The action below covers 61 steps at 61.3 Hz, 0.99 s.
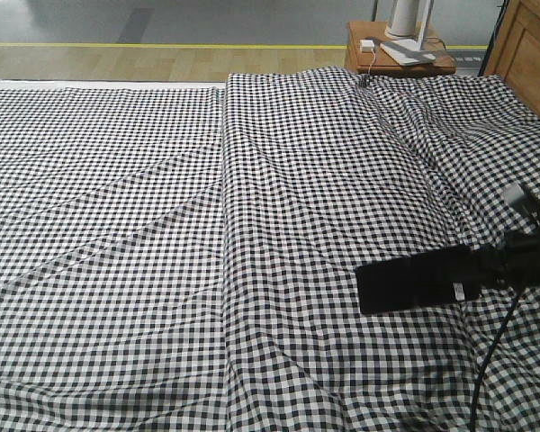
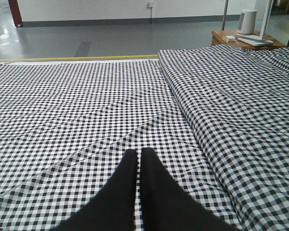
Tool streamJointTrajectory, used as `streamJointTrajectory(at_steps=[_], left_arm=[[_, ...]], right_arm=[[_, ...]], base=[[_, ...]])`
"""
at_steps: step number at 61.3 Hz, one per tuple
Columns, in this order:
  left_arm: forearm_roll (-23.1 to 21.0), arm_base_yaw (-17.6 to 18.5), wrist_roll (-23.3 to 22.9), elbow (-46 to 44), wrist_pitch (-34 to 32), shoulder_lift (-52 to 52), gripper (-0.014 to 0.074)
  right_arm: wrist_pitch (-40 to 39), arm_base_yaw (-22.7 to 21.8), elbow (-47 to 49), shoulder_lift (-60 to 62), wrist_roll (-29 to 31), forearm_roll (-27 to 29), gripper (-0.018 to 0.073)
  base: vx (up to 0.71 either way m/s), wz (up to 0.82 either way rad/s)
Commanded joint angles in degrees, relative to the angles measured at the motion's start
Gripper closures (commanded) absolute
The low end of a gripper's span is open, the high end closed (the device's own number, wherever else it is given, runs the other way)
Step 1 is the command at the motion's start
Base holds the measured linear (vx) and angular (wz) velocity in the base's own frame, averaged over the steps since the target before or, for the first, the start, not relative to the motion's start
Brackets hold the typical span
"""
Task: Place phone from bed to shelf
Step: 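Lift the phone off the bed with the right gripper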
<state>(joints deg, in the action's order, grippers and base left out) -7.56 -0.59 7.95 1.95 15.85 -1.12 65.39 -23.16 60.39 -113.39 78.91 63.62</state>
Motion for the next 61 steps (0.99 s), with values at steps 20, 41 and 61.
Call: streamJointTrajectory(at_steps=[20, 41, 61], left_arm=[[-0.4, 0.2, -0.2, 0.1, -4.2, -0.3, 0.0596], [-0.4, 0.2, -0.2, 0.1, -4.2, -0.3, 0.0596], [-0.4, 0.2, -0.2, 0.1, -4.2, -0.3, 0.0596]], right_arm=[[8.6, 11.0, 0.9, 19.0, -3.0, 2.7, 0.0561], [8.6, 22.0, 0.9, 28.1, -5.2, 3.0, 0.0561], [8.6, 29.7, 0.9, 34.0, -9.6, 3.6, 0.0561]], base=[[0.00, 0.00], [0.00, 0.00], [0.00, 0.00]])
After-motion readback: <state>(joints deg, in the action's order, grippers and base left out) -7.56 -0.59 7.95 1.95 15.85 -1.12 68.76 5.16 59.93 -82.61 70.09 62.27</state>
